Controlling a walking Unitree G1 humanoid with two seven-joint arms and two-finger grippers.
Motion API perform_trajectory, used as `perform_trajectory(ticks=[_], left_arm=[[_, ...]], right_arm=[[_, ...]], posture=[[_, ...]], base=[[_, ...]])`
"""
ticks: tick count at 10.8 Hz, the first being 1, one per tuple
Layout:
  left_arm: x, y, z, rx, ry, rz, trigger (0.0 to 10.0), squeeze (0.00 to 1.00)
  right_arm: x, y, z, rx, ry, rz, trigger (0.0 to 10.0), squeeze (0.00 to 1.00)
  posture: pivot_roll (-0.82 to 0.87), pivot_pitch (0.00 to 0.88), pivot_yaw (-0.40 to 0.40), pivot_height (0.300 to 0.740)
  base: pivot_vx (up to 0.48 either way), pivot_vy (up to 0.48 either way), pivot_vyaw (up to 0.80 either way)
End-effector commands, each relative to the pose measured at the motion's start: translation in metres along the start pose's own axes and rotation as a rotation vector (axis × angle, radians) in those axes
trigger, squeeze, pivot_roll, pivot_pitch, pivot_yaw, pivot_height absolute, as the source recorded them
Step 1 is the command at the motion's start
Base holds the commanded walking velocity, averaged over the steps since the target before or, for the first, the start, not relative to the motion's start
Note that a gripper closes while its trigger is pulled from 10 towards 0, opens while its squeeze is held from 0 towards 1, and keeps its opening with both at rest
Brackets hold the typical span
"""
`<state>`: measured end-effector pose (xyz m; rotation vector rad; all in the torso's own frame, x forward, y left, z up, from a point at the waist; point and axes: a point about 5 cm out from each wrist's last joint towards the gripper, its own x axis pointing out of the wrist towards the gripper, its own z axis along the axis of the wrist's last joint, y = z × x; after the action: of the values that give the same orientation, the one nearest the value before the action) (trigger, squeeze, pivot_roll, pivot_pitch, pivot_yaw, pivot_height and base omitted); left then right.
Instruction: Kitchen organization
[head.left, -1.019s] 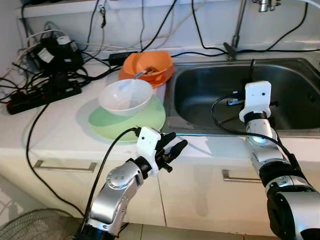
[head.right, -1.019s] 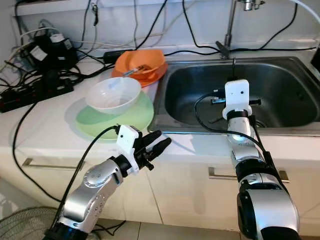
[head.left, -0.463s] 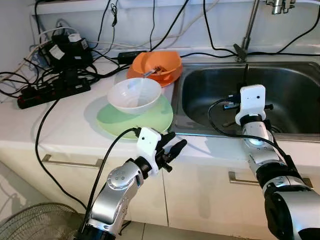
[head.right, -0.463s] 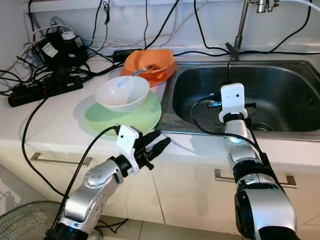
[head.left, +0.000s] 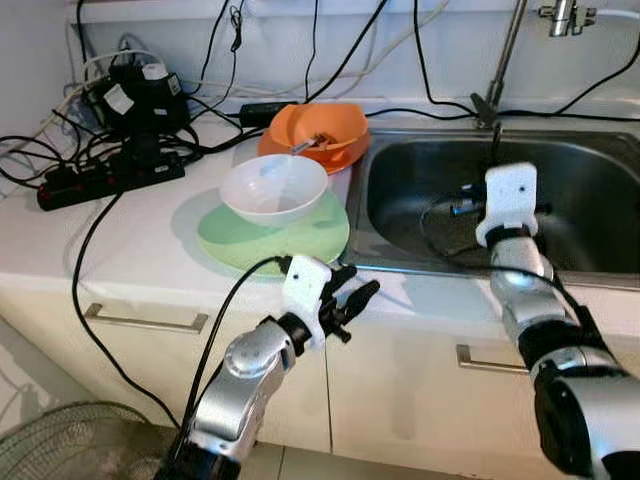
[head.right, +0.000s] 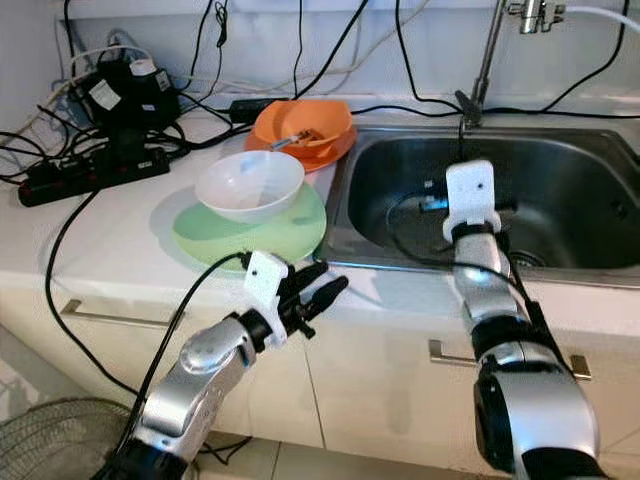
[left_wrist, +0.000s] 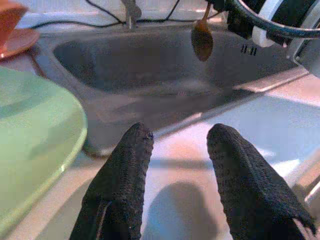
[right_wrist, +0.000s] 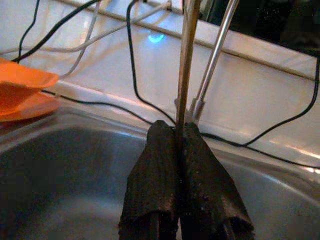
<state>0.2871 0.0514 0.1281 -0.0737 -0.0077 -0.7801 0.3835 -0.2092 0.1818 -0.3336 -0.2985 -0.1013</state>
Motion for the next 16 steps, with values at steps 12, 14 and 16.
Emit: perform_trajectory(ticks=[12,14,16], left_arm=[[-0.002,0.006,0.005,0.034,-0.026,0.04,10.0,0.0],[-0.004,0.01,0.005,0.042,-0.037,0.075,10.0,0.0],[-0.005,0.011,0.006,0.043,-0.04,0.081,10.0,0.0]], right_arm=[[-0.002,-0.005,0.042,0.021,-0.286,0.031,10.0,0.0],[-0.033,-0.014,0.032,0.0,-0.272,0.035,10.0,0.0],[-0.052,-0.016,0.023,0.003,-0.234,0.035,10.0,0.0]], posture=[[0.02,0.0,0.075,0.74],[0.01,0.005,0.075,0.74],[-0.01,0.012,0.08,0.74]], base=[[0.0,0.0,0.0],[0.0,0.0,0.0],[0.0,0.0,0.0]])
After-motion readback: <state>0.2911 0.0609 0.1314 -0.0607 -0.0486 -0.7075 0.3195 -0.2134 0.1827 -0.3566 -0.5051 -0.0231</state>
